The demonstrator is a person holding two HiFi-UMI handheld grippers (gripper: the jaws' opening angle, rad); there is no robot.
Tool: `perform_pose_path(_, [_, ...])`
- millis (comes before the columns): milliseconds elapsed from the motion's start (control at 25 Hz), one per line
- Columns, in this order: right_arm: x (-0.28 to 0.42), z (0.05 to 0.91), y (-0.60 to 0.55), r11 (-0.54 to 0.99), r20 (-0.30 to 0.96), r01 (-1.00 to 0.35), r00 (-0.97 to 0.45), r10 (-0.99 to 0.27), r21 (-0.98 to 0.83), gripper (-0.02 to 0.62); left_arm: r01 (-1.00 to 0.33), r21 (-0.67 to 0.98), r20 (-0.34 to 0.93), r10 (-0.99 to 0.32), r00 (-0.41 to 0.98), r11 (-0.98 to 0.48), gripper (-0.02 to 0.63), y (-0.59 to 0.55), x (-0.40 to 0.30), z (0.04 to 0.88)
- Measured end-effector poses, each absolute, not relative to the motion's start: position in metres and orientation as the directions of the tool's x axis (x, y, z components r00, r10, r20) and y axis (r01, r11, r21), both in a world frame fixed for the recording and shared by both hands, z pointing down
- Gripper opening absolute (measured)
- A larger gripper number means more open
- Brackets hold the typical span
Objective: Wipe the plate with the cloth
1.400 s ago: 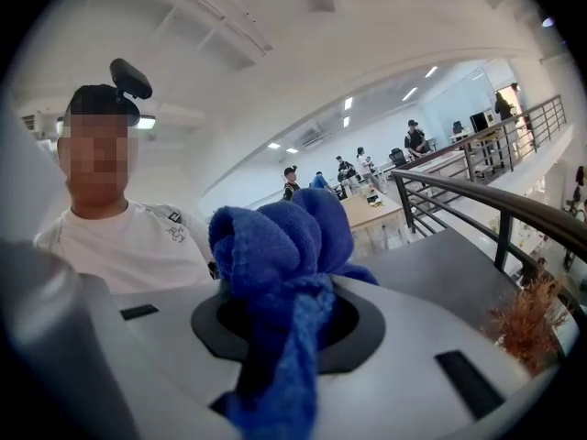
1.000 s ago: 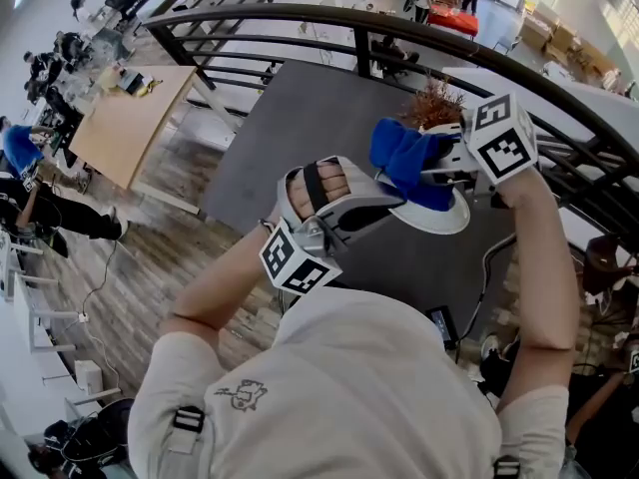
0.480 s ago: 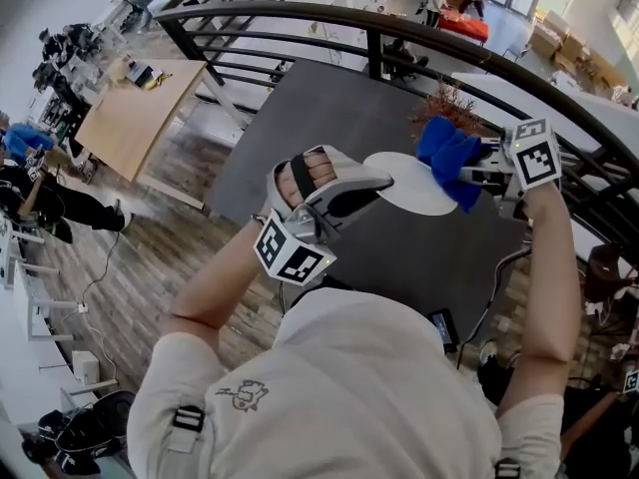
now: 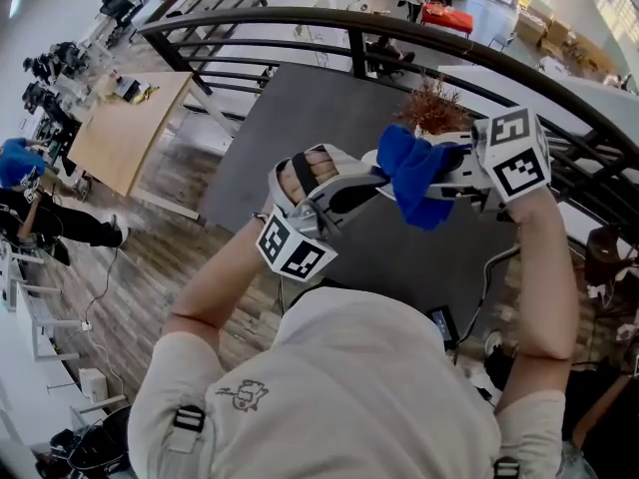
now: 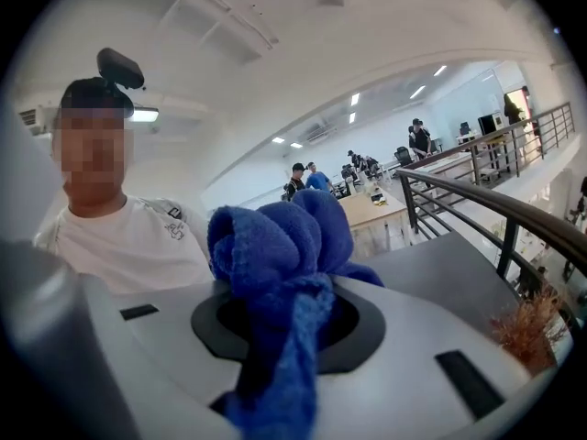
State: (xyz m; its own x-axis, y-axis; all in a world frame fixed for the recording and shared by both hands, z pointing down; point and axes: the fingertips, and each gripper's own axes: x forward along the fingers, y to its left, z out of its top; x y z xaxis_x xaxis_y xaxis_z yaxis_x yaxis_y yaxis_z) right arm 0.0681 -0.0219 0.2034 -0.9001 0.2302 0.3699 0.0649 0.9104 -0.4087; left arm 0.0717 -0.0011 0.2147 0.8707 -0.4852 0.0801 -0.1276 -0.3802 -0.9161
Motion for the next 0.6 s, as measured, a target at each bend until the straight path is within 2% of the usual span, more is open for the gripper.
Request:
perform_pose_path(160, [0.056, 0.199, -0.026, 0.915, 0.419, 0.085, -0.869, 0.261, -0.394, 0.104, -0.123, -0.914, 0.080, -0.469, 0.880, -0.386, 0.018, 0.000, 0.075, 0.210])
perform_pose_path(400, [0.056, 0.206, -0.016, 0.864, 0.362, 0.204, -0.845, 0.392, -0.459, 0.104, -0.121, -0.922, 0.066, -0.459, 0.886, -0.367, 0.018, 0.019, 0.074, 0.214])
perform_pose_path(600, [0.051, 0.229, -0.049, 0.881, 0.436, 0.118, -0.834, 0.338, -0.459, 0.104, -0.125, -0.932, 0.043, -0.446, 0.894, -0.341, 0.018, 0.030, 0.072, 0.203])
